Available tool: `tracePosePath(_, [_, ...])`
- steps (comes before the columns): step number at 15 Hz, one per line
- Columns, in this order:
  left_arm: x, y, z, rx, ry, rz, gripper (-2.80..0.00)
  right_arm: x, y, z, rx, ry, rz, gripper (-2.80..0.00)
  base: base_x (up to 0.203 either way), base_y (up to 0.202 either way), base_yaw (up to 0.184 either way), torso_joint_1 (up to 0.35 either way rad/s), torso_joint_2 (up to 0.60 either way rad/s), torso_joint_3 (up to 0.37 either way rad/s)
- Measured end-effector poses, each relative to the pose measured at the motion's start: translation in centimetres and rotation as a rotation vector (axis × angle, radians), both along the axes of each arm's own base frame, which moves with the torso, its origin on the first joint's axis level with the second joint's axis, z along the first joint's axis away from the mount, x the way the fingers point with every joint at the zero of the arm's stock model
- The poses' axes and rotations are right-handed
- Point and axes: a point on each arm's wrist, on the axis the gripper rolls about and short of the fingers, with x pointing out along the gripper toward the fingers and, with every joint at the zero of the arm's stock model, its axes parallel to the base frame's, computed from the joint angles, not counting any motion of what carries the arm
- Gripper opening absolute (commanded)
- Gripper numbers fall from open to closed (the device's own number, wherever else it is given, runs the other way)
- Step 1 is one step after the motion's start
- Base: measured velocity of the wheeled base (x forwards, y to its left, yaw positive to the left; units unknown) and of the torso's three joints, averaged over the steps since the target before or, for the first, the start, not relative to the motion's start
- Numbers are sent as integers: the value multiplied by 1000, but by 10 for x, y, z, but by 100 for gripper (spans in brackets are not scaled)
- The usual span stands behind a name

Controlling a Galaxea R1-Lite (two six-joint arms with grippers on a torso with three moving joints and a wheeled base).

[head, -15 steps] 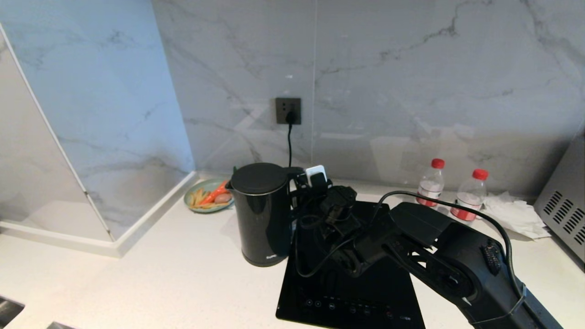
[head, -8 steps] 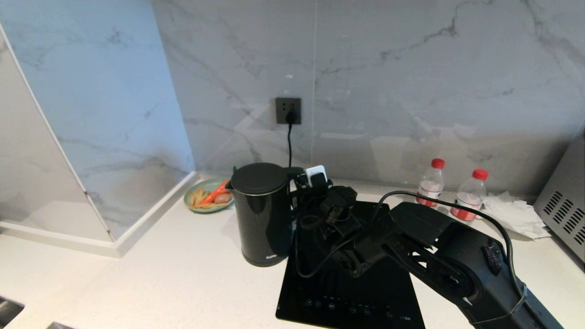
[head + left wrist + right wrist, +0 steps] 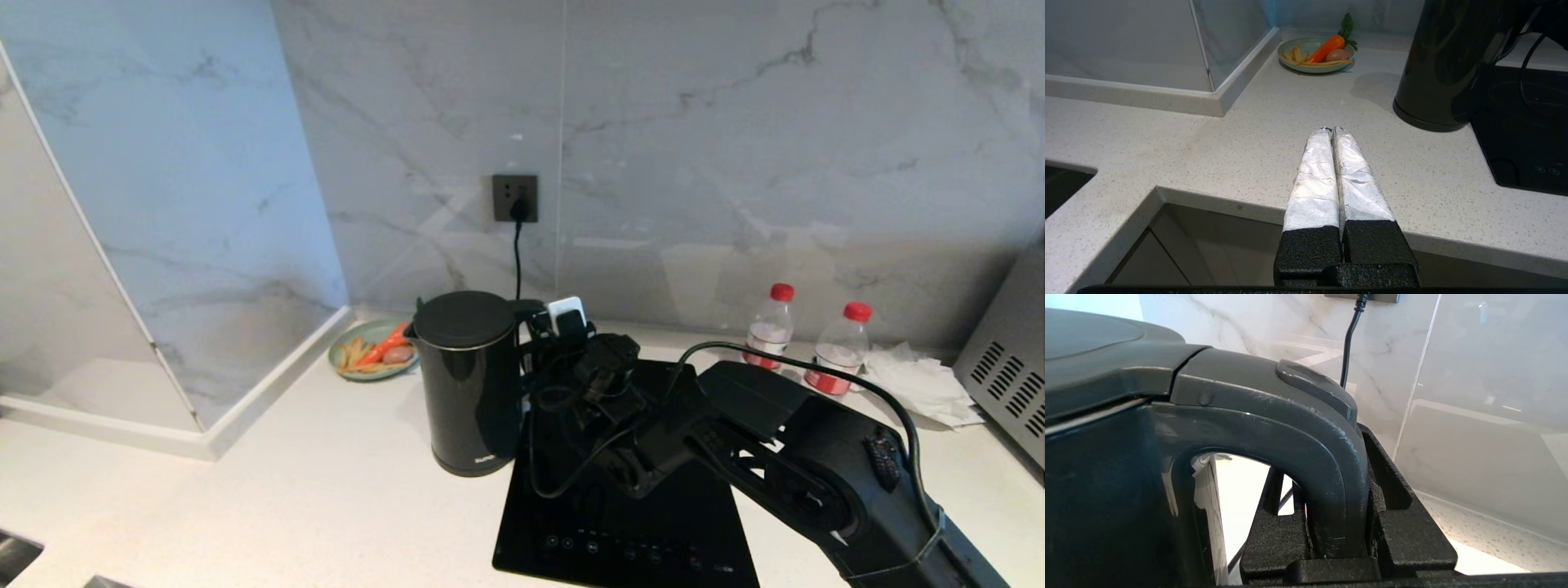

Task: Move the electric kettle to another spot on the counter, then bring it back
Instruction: Place it on the power base

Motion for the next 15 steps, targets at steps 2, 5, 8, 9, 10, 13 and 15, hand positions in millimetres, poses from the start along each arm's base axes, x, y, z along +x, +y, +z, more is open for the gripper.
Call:
tracePosePath(2, [0, 0, 0, 0, 0, 0, -280, -2, 0, 1, -4, 5, 1, -280, 0, 0, 0, 0, 0, 0])
tracePosePath(5, [0, 0, 0, 0, 0, 0, -280, -3, 0, 3, -3, 5, 3, -280, 0, 0, 0, 0, 0, 0])
tracePosePath(8, [0, 0, 0, 0, 0, 0, -280, -3, 1, 3, -4, 5, 4, -280, 0, 0, 0, 0, 0, 0])
tracePosePath(9, [0, 0, 0, 0, 0, 0, -280, -3, 1, 3, -4, 5, 4, -280, 0, 0, 0, 0, 0, 0])
tracePosePath(10, [0, 0, 0, 0, 0, 0, -280, -3, 1, 3, -4, 4, 4, -280, 0, 0, 0, 0, 0, 0])
tracePosePath(13, [0, 0, 0, 0, 0, 0, -280, -3, 0, 5, 3, -5, 3, -280, 0, 0, 0, 0, 0, 0])
tracePosePath(15, [0, 0, 0, 0, 0, 0, -280, -4, -3, 3, 7, -10, 1, -280, 0, 0, 0, 0, 0, 0])
